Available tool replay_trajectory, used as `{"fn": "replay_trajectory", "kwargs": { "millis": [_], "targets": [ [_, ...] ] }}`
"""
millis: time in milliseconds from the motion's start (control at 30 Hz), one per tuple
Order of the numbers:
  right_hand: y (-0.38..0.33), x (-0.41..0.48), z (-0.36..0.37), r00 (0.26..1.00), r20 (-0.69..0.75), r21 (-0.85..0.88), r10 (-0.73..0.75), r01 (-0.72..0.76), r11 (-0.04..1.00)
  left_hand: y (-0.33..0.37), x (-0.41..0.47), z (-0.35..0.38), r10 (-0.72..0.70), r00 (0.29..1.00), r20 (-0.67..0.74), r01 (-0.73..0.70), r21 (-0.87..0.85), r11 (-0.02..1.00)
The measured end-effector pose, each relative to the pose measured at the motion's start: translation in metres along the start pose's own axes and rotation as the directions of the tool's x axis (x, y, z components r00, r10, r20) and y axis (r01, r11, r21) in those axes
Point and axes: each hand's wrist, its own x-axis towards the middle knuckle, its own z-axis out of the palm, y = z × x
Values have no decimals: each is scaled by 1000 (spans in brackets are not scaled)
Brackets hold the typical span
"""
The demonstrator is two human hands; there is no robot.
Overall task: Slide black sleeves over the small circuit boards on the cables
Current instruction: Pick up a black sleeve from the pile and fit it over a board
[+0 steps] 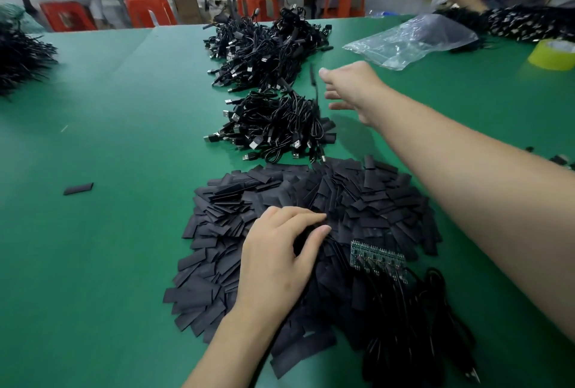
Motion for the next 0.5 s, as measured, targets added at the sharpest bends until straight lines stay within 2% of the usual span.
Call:
{"fn": "replay_trajectory", "kwargs": {
  "millis": [67,167,233,333,400,500],
  "targets": [
    [8,-16,0,987,59,-216,-149,159,963,0,0,1,0,1000,12,0,-2,1000],
    [30,-63,-13,931,204,-416,-303,363,834,-1,1,2,4,1000,28,-4,7,1000],
    [49,-98,-29,907,303,-514,-294,415,750,-2,2,2,6,1000,29,-6,9,1000],
    [72,-147,-53,901,408,-623,-146,391,677,-2,2,1,7,1000,25,-8,9,1000],
    [86,-171,-61,898,433,-709,-80,394,585,-1,2,1,4,1000,20,-4,11,1000],
    [98,-191,-59,900,426,-790,-93,421,445,1,1,0,3,1000,14,-3,6,1000]
  ]
}}
